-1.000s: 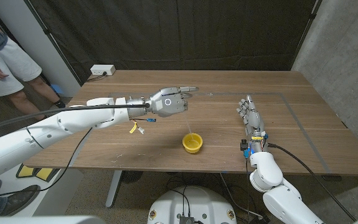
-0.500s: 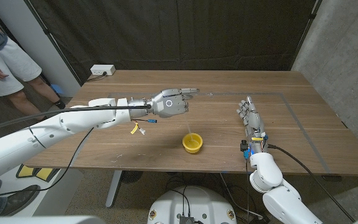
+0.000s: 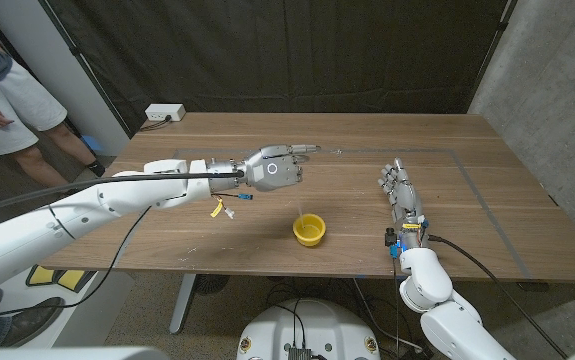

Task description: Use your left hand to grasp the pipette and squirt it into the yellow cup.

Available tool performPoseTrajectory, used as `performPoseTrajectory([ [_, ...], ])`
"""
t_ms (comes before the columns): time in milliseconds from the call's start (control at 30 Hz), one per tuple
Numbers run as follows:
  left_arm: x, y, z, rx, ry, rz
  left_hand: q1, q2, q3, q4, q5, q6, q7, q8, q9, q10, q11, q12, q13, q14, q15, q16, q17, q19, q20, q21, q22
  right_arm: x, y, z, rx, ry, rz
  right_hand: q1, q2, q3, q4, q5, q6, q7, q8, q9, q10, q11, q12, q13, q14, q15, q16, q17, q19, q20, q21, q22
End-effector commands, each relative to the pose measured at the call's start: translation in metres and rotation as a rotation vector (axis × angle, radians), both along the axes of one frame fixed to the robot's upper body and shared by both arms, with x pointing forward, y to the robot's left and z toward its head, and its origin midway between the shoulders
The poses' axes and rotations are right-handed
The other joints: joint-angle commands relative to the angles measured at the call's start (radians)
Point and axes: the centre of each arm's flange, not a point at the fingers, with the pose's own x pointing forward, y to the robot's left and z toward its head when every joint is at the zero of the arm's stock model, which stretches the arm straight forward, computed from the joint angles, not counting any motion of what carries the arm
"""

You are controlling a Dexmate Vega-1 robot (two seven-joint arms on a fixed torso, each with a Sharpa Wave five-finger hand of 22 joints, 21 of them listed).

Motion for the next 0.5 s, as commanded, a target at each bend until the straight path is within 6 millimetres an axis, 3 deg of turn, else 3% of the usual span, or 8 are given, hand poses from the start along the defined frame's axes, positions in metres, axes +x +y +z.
performPoseTrajectory([
  [33,0.0034,-0.0032,-0.0011,-0.021,0.01,-0.018,0.012,-0.002,0.011,-0.002,0.005,0.014,0.001,0.008,0.002,0.015,0.0,0.007,0.004,0.013,-0.131,0.004,0.0,0.003,-0.012,0.0,-0.002,-0.0005,-0.0012,-0.0009,-0.003,0.006,-0.002,0.002,0.008,-0.002,-0.001,-0.004,0.011,0.001,0.002,0.002,0.01,-0.001,0.006,0.006,0.008,-0.003,0.002,0.004,0.005,-0.001,0.009,0.003],
  [500,0.0055,-0.0075,-0.0006,-0.044,0.007,-0.041,0.019,0.002,0.025,-0.005,0.005,0.047,-0.003,0.022,0.0,0.052,-0.002,0.012,0.004,0.031,-0.133,0.007,0.0,0.012,-0.013,0.002,-0.003,0.0004,-0.0045,-0.0021,-0.003,0.007,-0.002,0.001,0.008,-0.003,-0.001,-0.004,0.011,0.0,0.001,0.002,0.013,-0.002,0.007,0.006,0.01,-0.002,0.002,0.004,0.006,-0.001,0.009,0.003],
])
